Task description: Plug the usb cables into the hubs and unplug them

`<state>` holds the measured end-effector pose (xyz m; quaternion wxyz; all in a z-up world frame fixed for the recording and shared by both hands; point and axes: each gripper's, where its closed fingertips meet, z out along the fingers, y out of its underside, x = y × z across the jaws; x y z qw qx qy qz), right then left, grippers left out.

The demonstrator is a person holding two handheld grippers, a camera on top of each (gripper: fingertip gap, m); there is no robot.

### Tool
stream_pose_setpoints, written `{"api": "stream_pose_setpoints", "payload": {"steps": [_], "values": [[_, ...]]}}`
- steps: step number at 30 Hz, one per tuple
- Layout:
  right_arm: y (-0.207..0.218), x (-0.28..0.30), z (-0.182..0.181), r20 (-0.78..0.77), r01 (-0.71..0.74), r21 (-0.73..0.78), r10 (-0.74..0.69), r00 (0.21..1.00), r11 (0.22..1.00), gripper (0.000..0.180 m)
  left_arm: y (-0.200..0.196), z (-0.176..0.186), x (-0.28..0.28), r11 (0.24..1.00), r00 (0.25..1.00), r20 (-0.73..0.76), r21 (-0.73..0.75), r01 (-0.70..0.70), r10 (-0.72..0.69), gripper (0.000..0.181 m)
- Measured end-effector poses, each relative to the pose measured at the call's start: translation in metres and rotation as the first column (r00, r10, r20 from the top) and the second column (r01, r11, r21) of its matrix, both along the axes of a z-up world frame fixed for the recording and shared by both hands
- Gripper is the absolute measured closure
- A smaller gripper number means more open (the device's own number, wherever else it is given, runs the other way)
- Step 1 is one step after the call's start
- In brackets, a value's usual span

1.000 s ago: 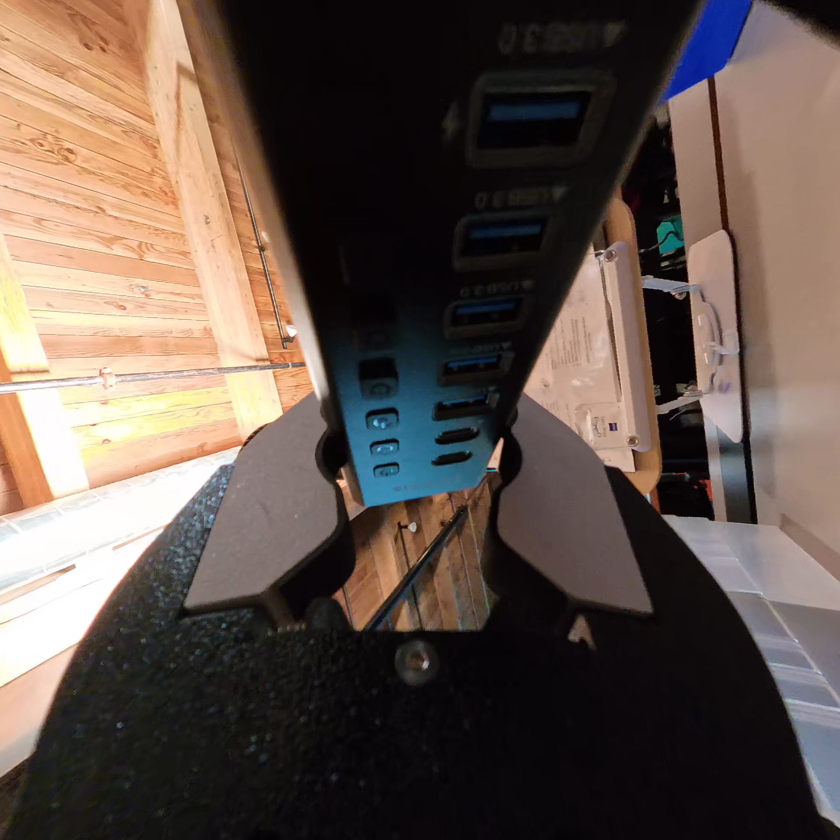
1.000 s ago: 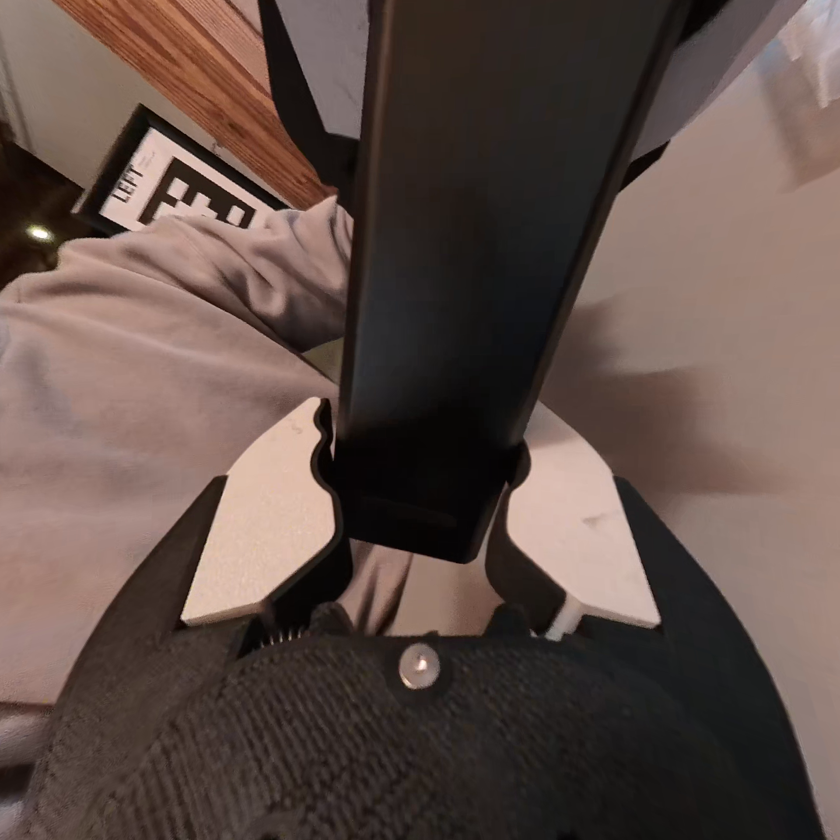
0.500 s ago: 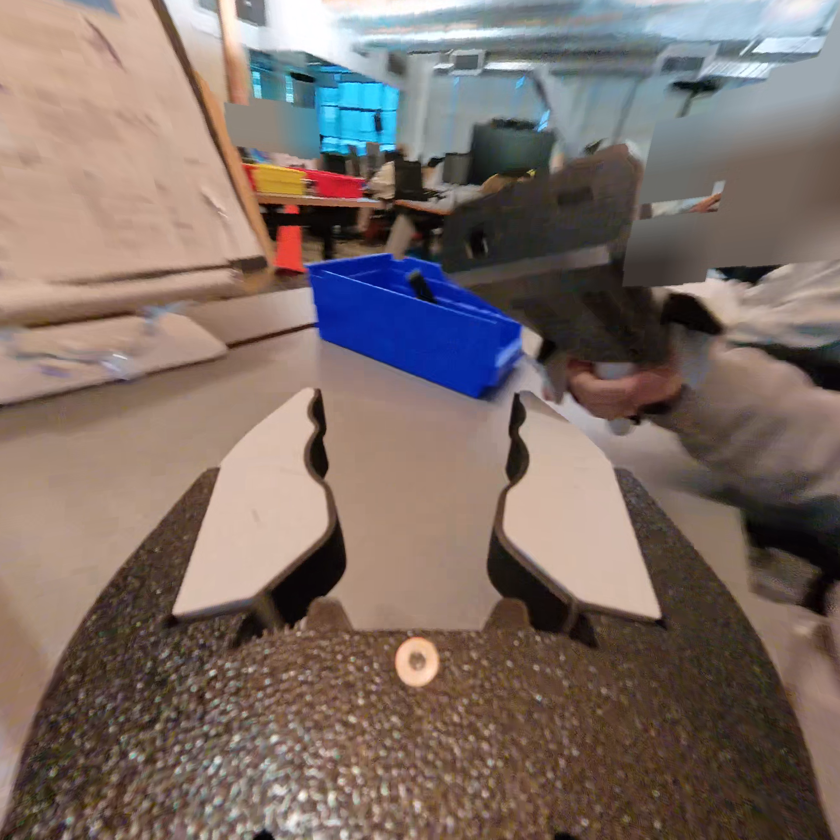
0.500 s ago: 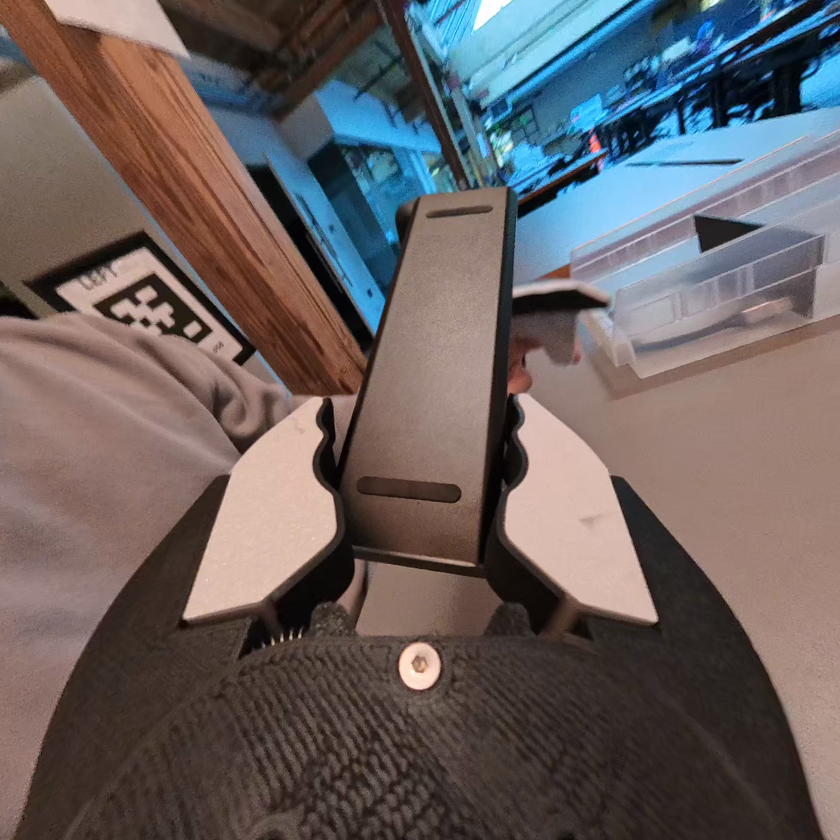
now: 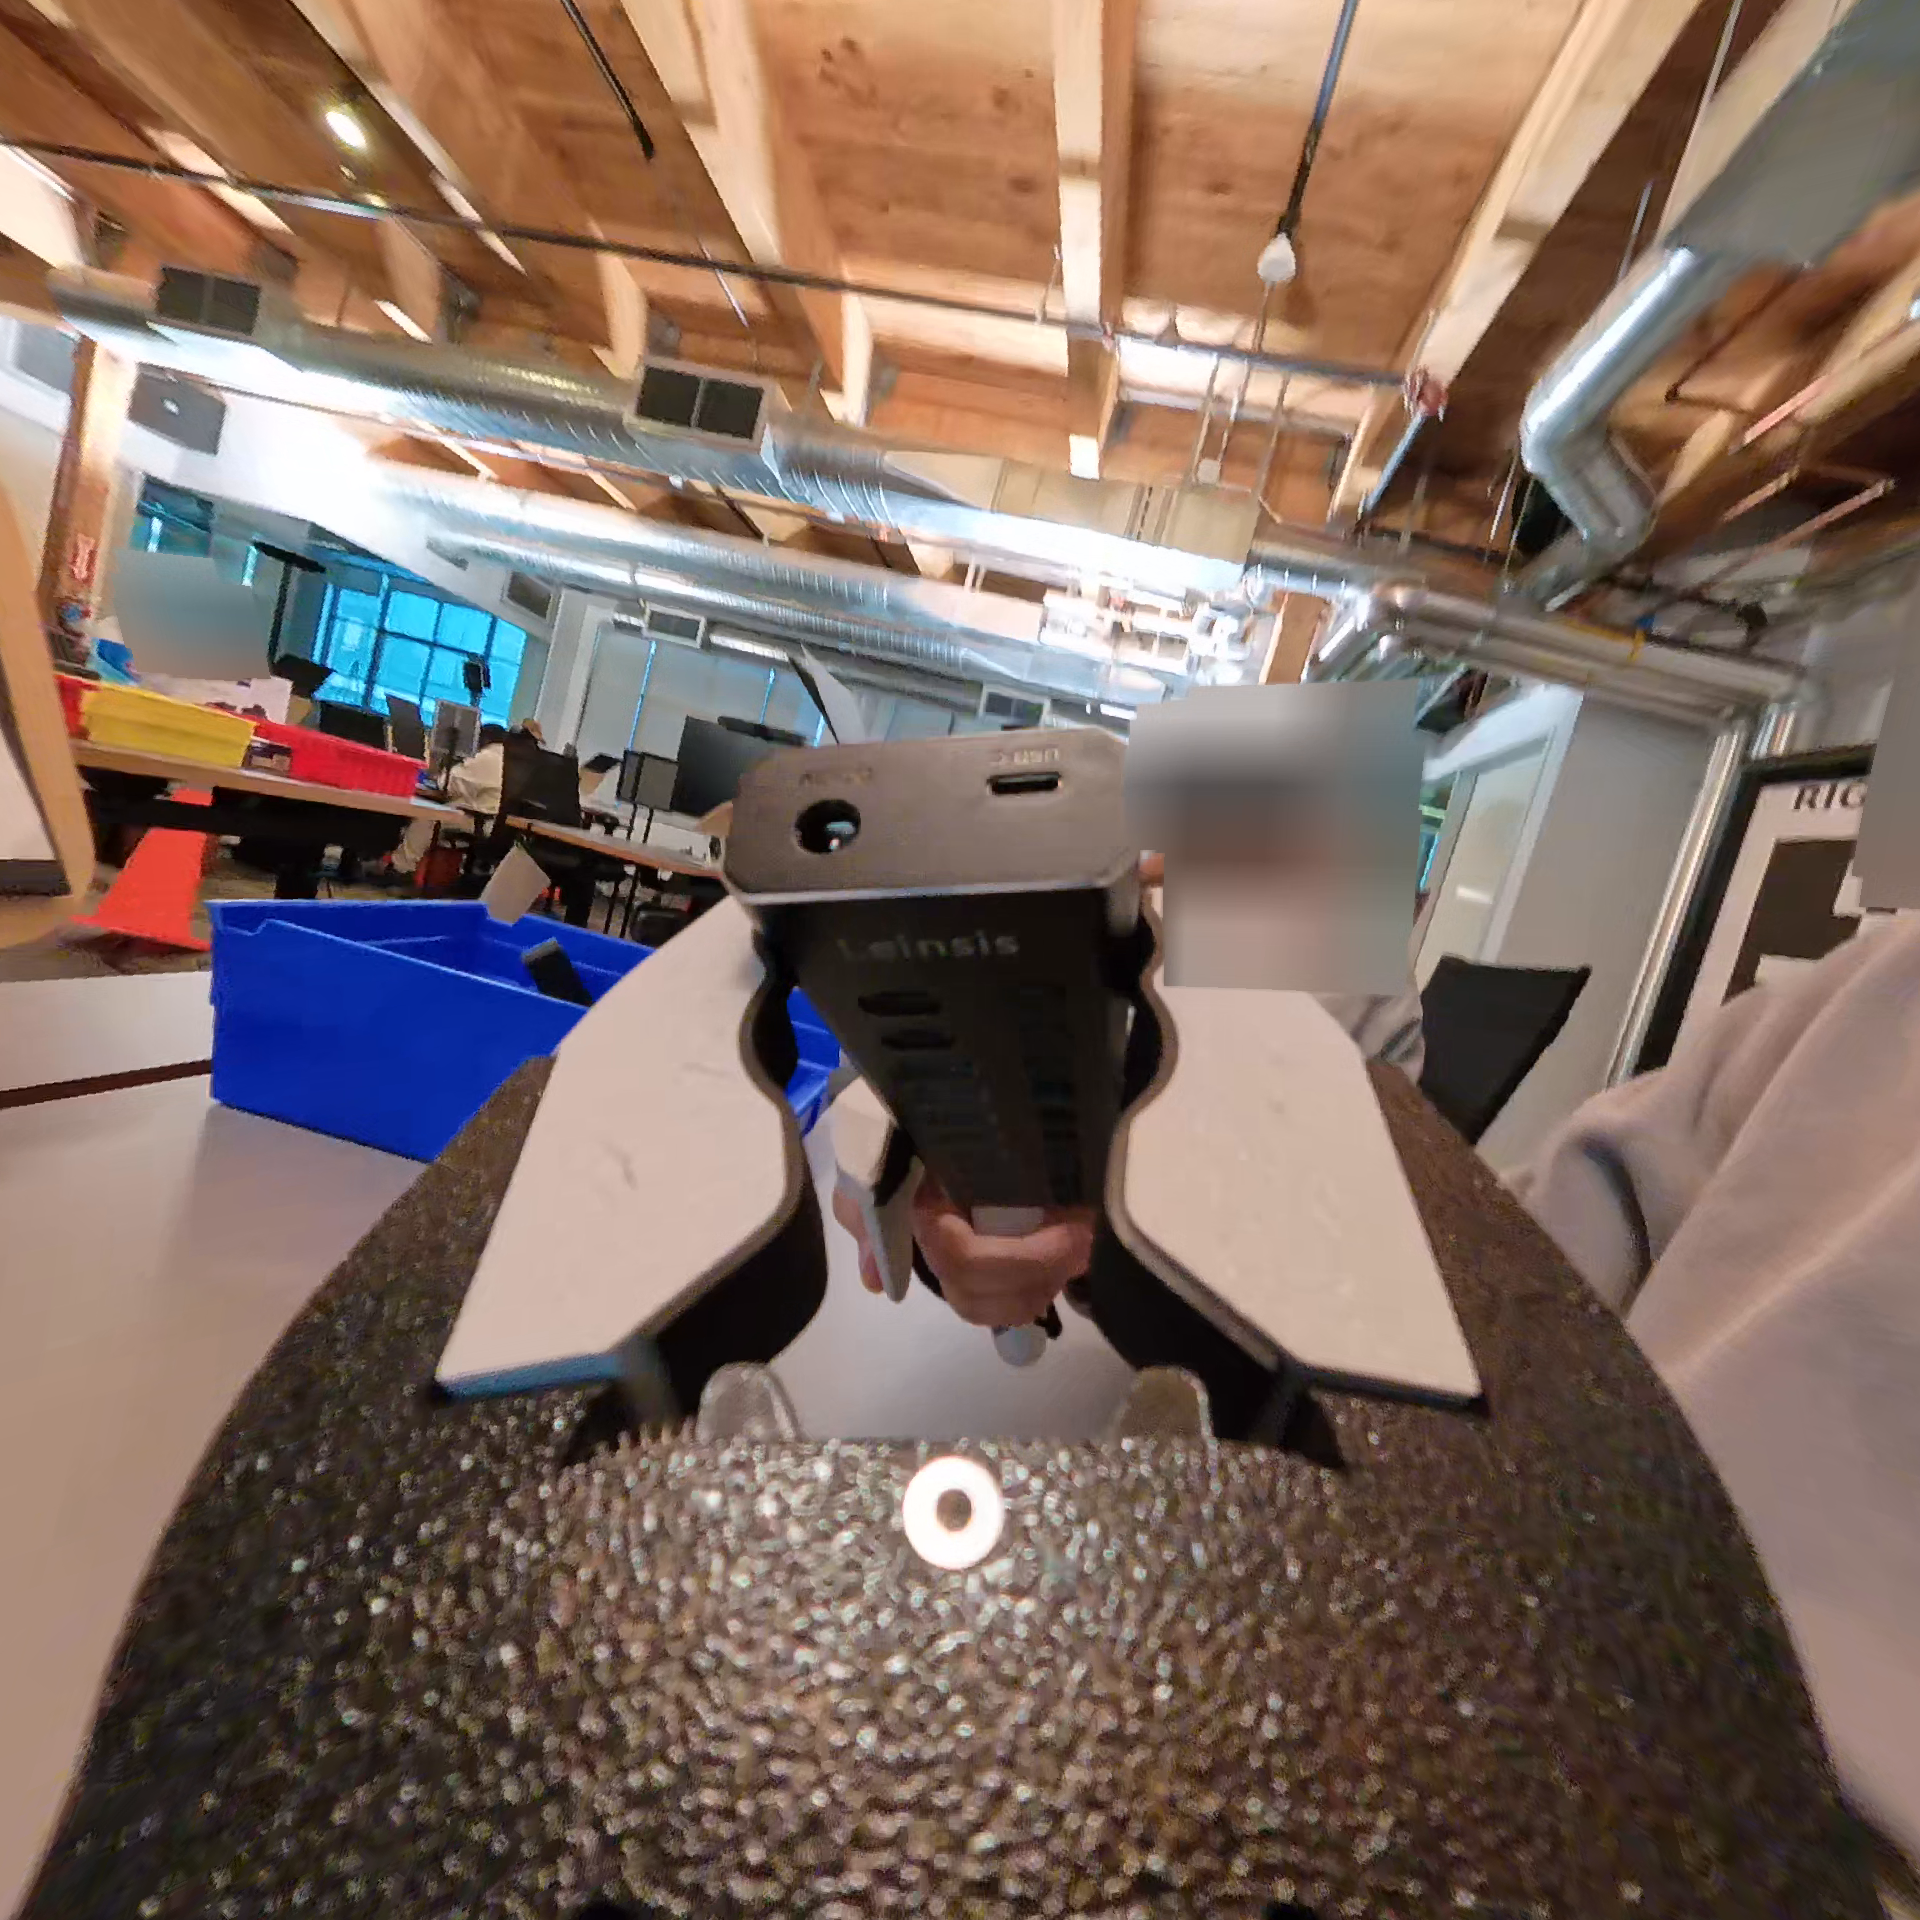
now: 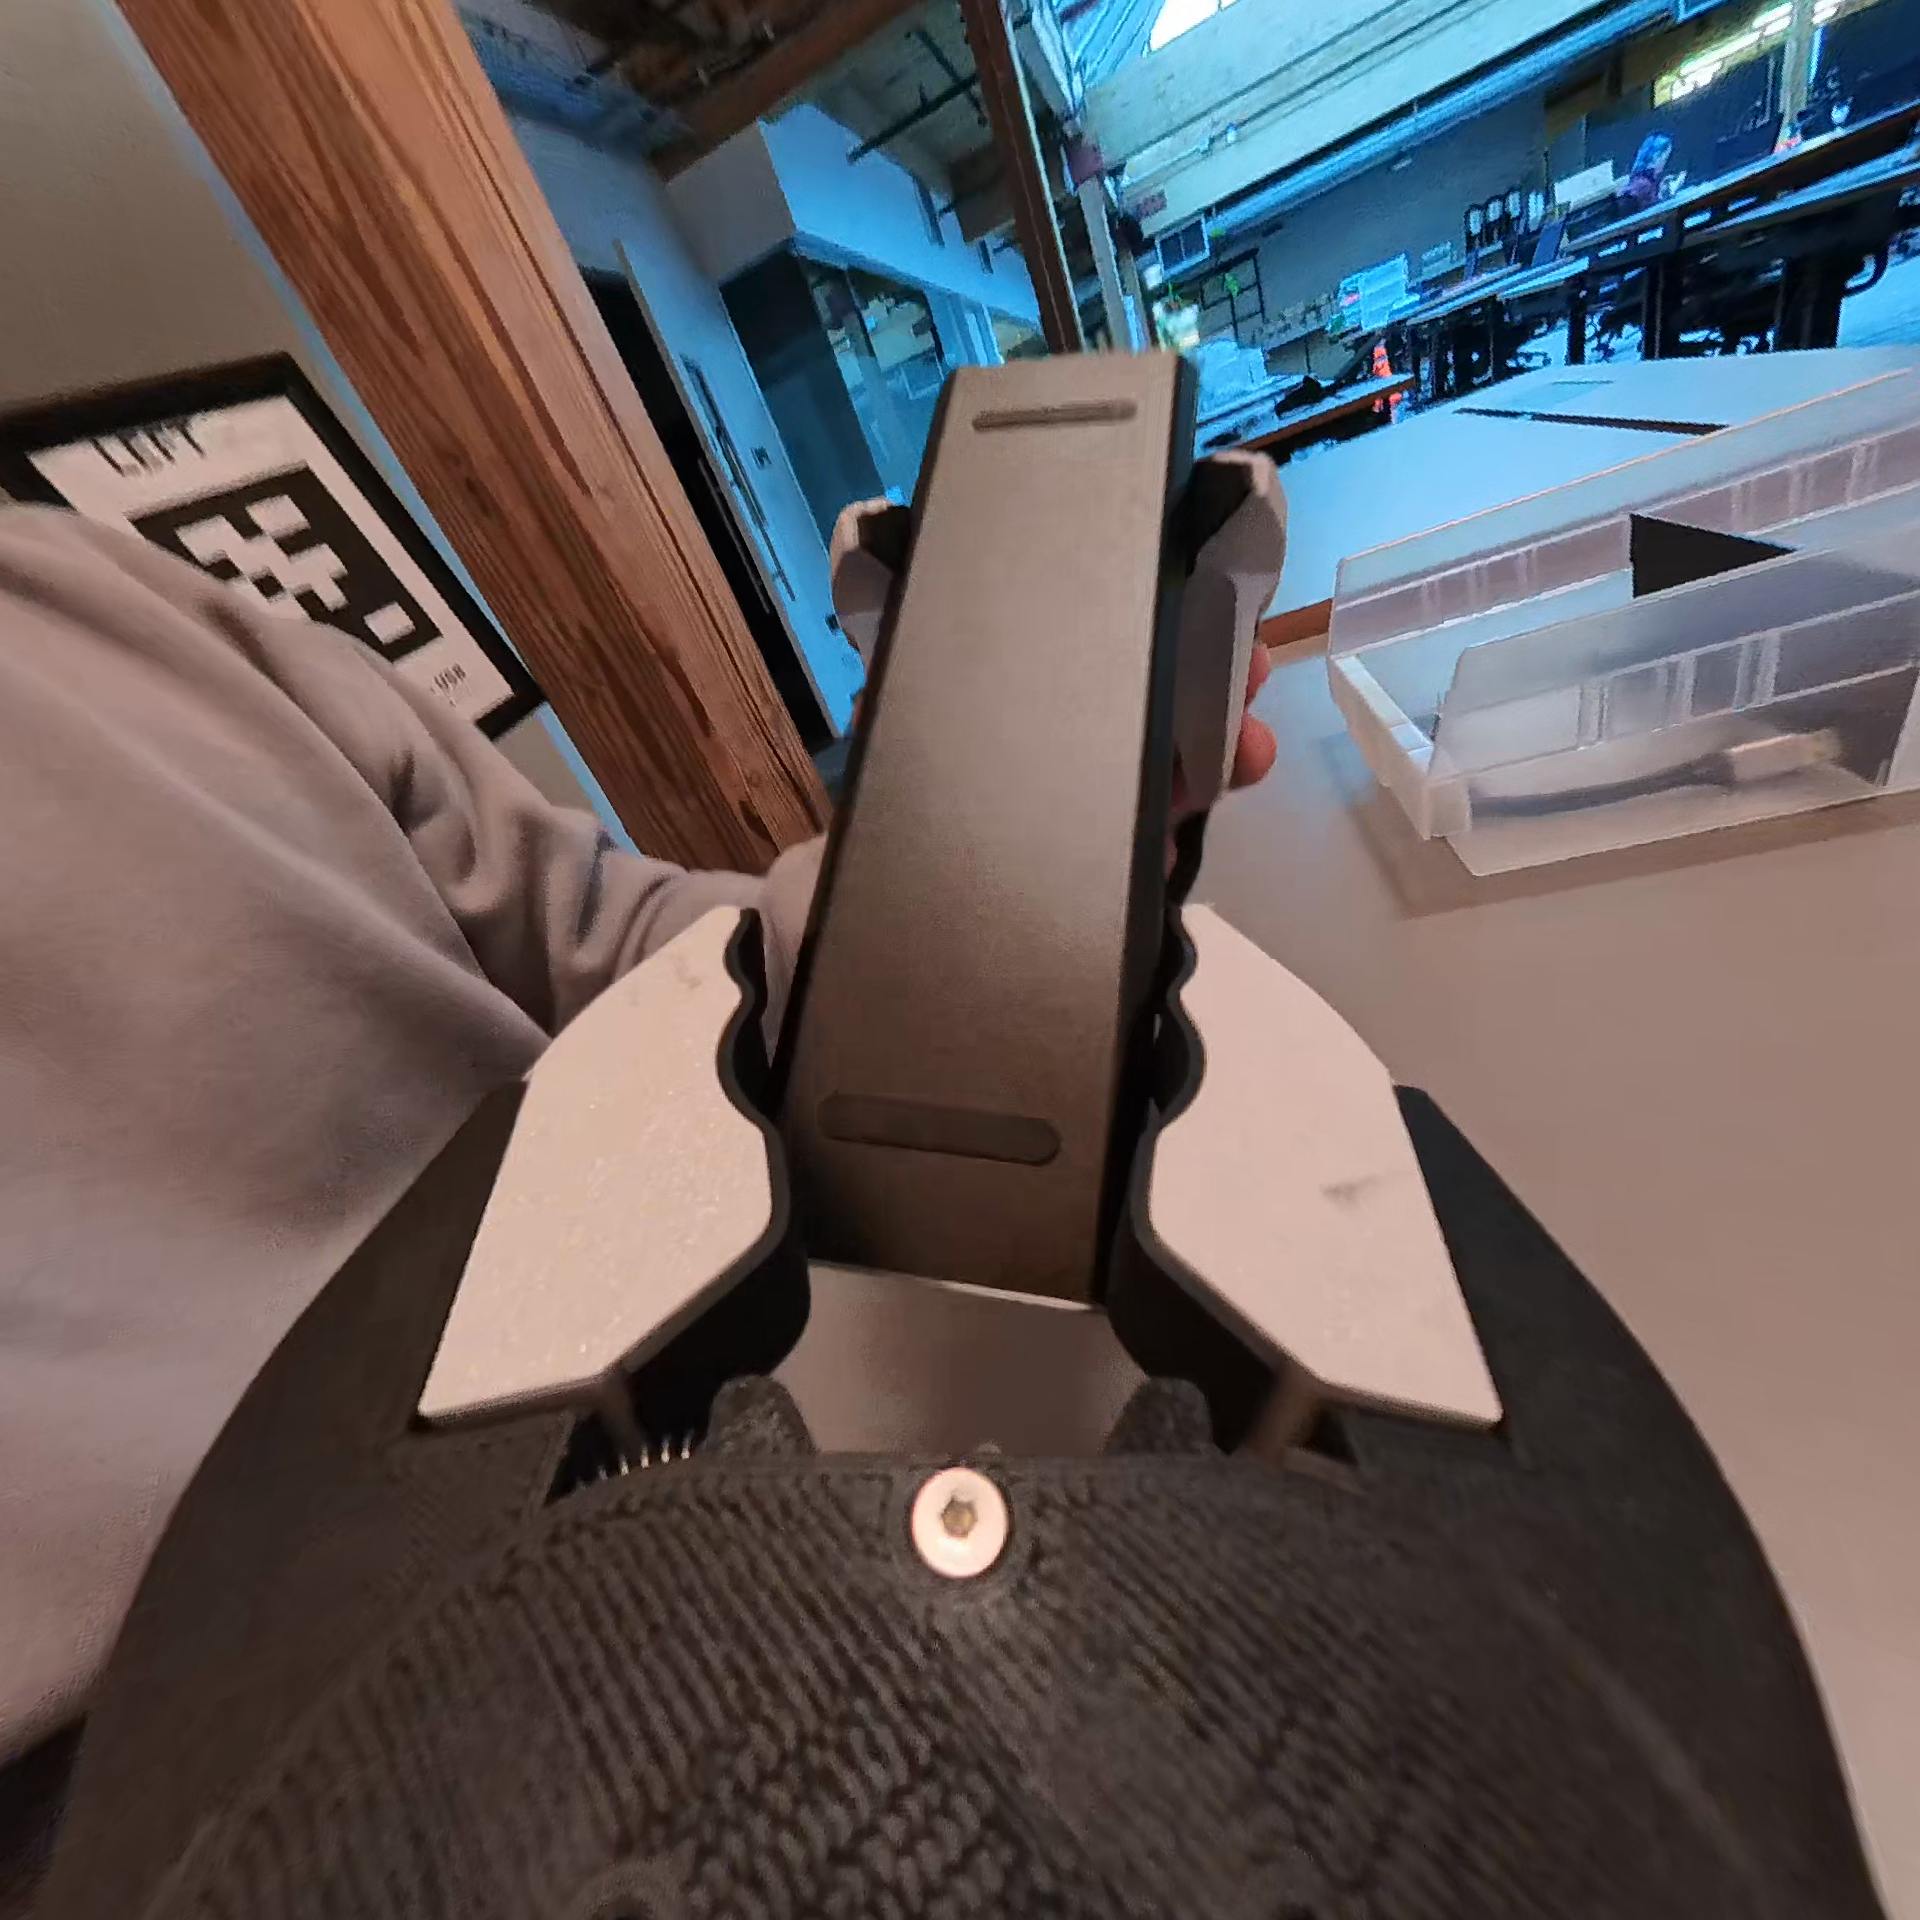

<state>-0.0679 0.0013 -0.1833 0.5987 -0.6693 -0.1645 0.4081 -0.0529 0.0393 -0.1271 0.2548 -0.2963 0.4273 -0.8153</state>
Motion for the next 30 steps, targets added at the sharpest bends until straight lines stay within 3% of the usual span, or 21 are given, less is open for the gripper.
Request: {"api": "stream_pose_setpoints", "payload": {"steps": [4, 6, 9, 12, 20, 30], "values": [[0.006, 0.009, -0.009, 0.136, 0.095, 0.031, -0.098, 0.986, 0.995, 0.109, -0.009, 0.007, 0.005, 0.986, 0.998, -0.063, 0.164, -0.001, 0.011, 0.120], [0.009, 0.013, -0.006, 0.209, 0.159, 0.108, -0.179, 0.961, 0.981, 0.101, -0.013, 0.010, 0.009, 0.954, 0.993, -0.112, 0.301, 0.000, 0.035, 0.120], [0.018, 0.019, -0.005, 0.378, 0.233, 0.197, -0.293, 0.878, 0.952, 0.087, -0.019, 0.005, 0.018, 0.852, 0.978, -0.185, 0.523, 0.016, 0.095, 0.120], [0.030, 0.014, -0.011, 0.460, 0.225, 0.183, -0.286, 0.841, 0.957, 0.076, -0.024, -0.003, 0.026, 0.759, 0.969, -0.213, 0.650, 0.044, 0.126, 0.120], [0.047, -0.004, -0.009, 0.335, 0.158, 0.164, -0.205, 0.920, 0.974, 0.086, -0.050, -0.016, 0.027, 0.689, 0.974, -0.225, 0.702, 0.178, -0.021, 0.120], [0.042, 0.001, -0.012, 0.331, 0.163, 0.195, -0.221, 0.917, 0.967, 0.107, -0.055, -0.028, 0.034, 0.649, 0.965, -0.257, 0.726, 0.227, -0.049, 0.118]]}}
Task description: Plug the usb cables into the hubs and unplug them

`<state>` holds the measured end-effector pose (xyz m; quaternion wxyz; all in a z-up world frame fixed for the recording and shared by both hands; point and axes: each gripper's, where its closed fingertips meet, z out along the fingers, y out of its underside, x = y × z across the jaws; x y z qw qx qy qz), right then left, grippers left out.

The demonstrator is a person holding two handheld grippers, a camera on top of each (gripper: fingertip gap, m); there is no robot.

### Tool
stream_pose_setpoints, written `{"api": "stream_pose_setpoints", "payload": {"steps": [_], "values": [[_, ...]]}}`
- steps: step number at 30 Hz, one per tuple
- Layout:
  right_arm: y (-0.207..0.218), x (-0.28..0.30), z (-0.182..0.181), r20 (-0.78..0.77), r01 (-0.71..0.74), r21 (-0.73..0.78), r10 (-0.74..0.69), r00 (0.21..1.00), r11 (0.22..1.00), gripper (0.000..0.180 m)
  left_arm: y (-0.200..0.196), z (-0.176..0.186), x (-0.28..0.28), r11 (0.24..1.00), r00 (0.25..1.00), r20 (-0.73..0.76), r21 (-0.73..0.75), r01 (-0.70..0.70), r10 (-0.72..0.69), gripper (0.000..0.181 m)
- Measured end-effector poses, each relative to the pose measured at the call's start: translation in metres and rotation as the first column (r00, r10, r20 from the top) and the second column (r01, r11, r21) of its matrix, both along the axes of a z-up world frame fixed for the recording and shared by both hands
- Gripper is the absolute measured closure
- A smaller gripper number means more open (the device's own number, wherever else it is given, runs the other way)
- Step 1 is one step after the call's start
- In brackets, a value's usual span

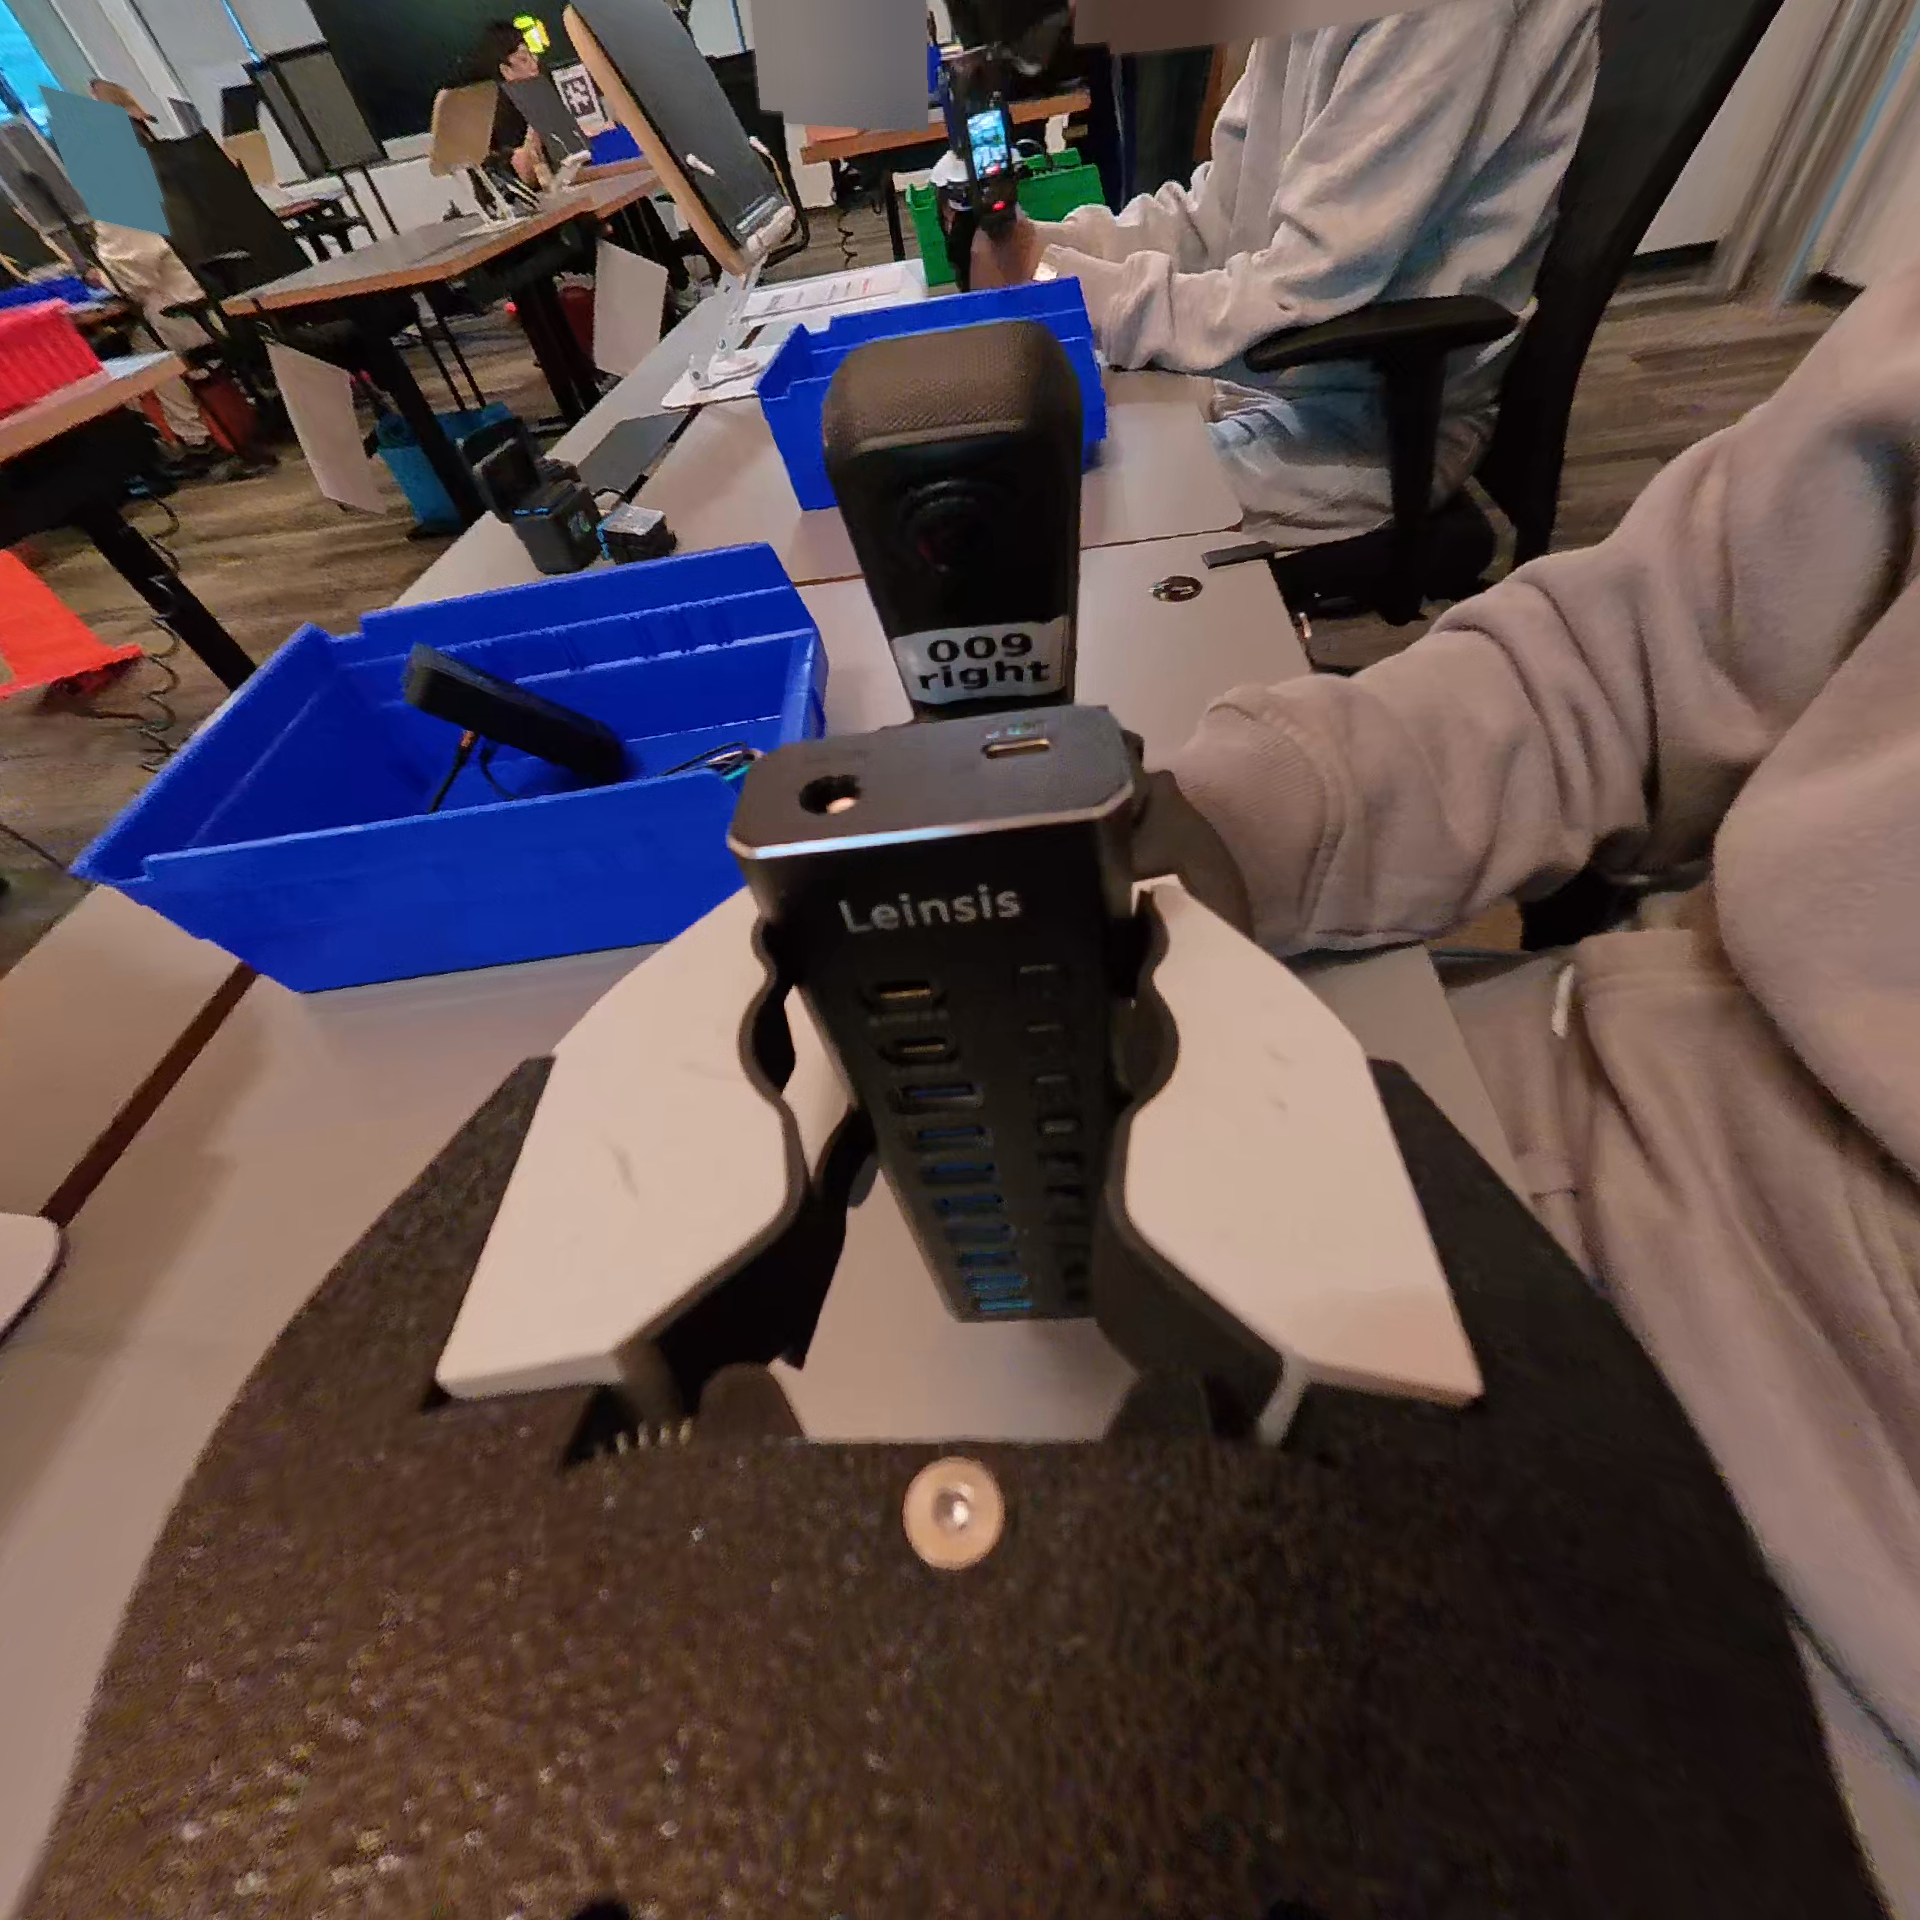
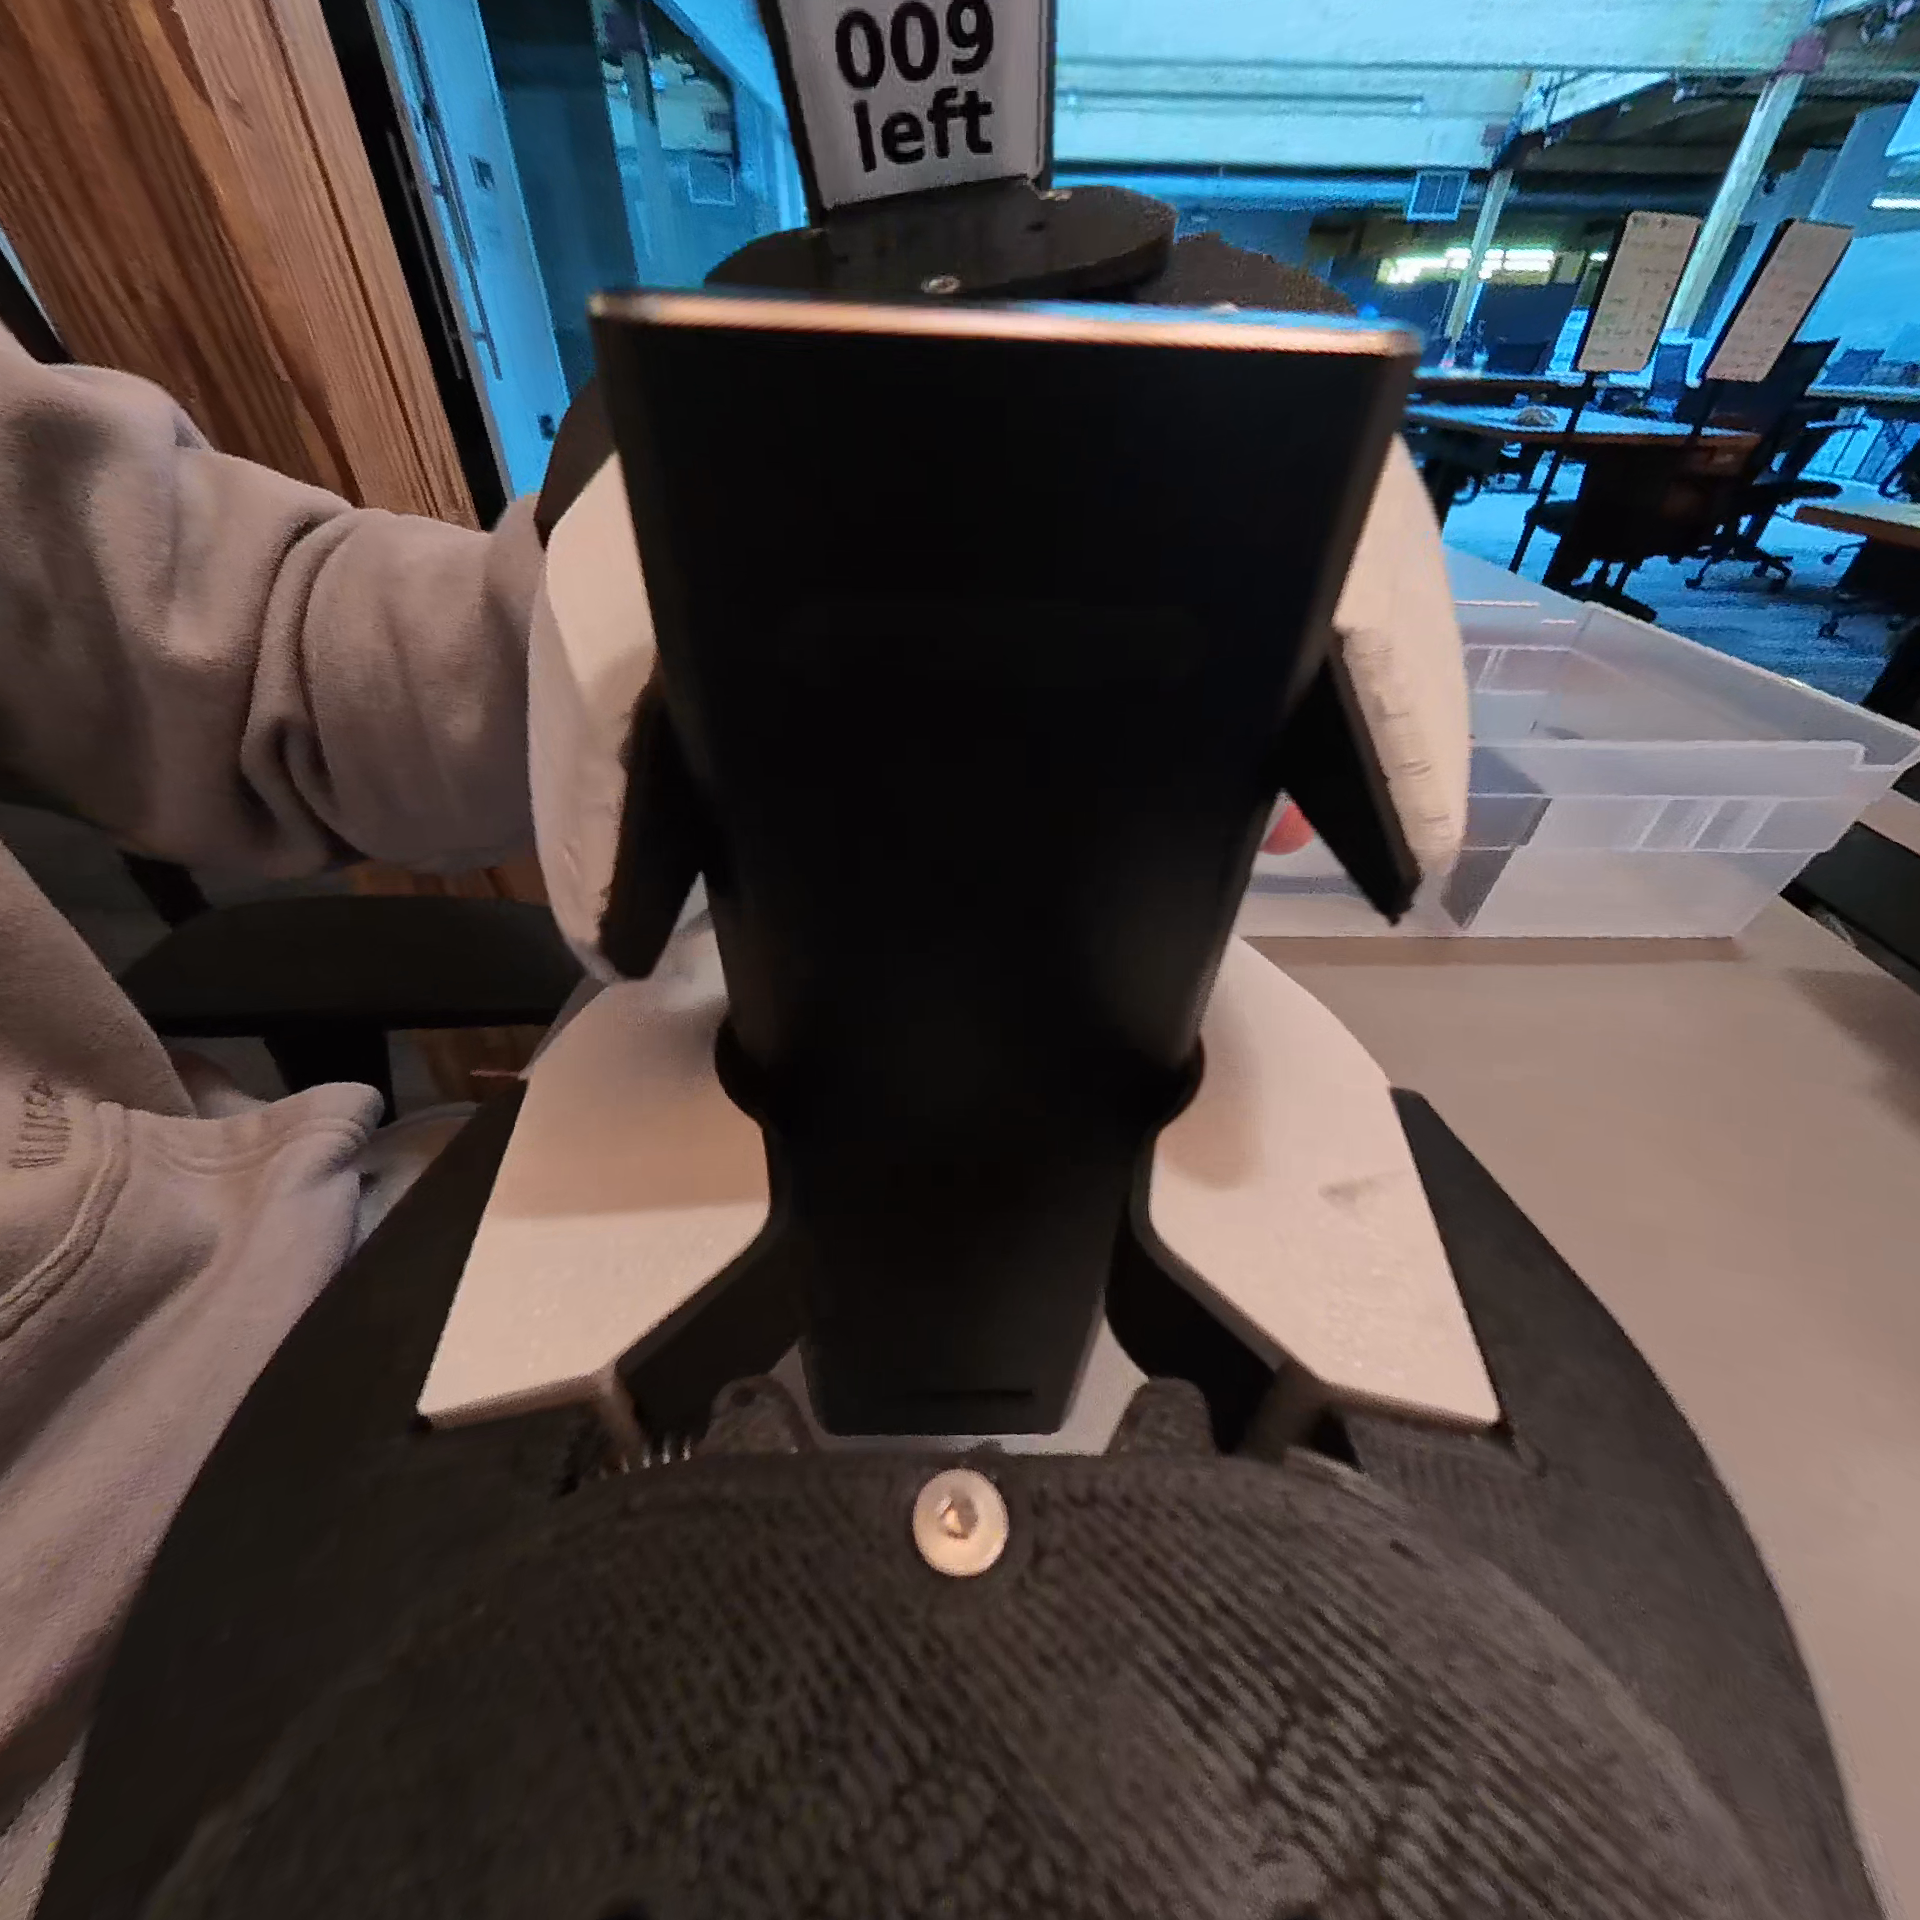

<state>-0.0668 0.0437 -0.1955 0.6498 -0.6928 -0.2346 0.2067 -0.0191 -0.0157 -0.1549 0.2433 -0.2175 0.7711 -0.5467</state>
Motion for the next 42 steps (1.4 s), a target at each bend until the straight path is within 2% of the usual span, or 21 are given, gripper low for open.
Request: {"api": "stream_pose_setpoints", "payload": {"steps": [2, 4, 6, 10, 14, 17, 21, 24, 28, 32, 38, 42], "values": [[0.001, 0.005, -0.005, 0.032, 0.018, -0.012, -0.018, 0.999, 1.000, 0.102, 0.000, -0.003, 0.001, 1.000, 0.999, -0.031, 0.030, -0.004, 0.005, 0.119], [0.000, 0.012, -0.013, 0.085, 0.038, -0.017, -0.036, 0.996, 0.999, 0.106, 0.000, -0.004, -0.002, 0.997, 0.997, -0.078, 0.075, 0.001, 0.004, 0.116], [-0.005, 0.016, -0.010, 0.045, 0.023, -0.007, -0.022, 0.999, 1.000, 0.106, 0.003, 0.006, -0.005, 0.998, 0.997, -0.082, 0.058, -0.001, 0.005, 0.107], [-0.012, 0.028, 0.000, -0.047, 0.013, 0.027, -0.012, 0.999, 1.000, 0.106, 0.016, 0.020, -0.002, 0.995, 0.994, -0.054, 0.032, -0.094, 0.095, 0.104], [-0.011, 0.029, -0.009, 0.015, 0.025, -0.005, -0.025, 1.000, 1.000, 0.106, 0.008, 0.020, 0.006, 0.988, 0.985, -0.072, 0.021, -0.155, 0.156, 0.101], [-0.012, 0.022, -0.011, 0.029, 0.014, -0.007, -0.014, 0.999, 1.000, 0.107, -0.003, 0.015, 0.010, 0.983, 0.982, -0.083, 0.082, -0.164, 0.171, 0.099], [-0.013, 0.022, -0.018, 0.062, 0.014, -0.033, -0.012, 0.998, 0.999, 0.107, -0.010, 0.006, 0.017, 0.971, 0.981, -0.063, 0.166, -0.171, 0.183, 0.119], [-0.016, 0.023, -0.020, 0.048, 0.010, -0.030, -0.009, 0.999, 0.999, 0.108, -0.013, 0.002, 0.020, 0.967, 0.980, -0.060, 0.182, -0.176, 0.189, 0.119], [-0.014, 0.027, -0.012, -0.025, 0.020, 0.007, -0.020, 0.999, 1.000, 0.106, -0.013, 0.006, 0.025, 0.971, 0.976, -0.042, 0.113, -0.209, 0.214, 0.120], [-0.010, 0.029, -0.010, -0.051, 0.056, 0.015, -0.055, 0.997, 0.998, 0.098, -0.013, 0.002, 0.028, 0.966, 0.975, -0.013, 0.139, -0.219, 0.223, 0.120], [-0.011, 0.027, -0.015, 0.020, 0.055, -0.004, -0.055, 0.998, 0.998, 0.103, -0.016, -0.002, 0.024, 0.981, 0.989, -0.005, 0.127, -0.145, 0.147, 0.120], [-0.014, 0.032, -0.008, 0.002, 0.072, 0.010, -0.072, 0.997, 0.997, 0.105, -0.010, 0.004, 0.024, 0.981, 0.983, -0.007, 0.071, -0.182, 0.183, 0.120]]}}
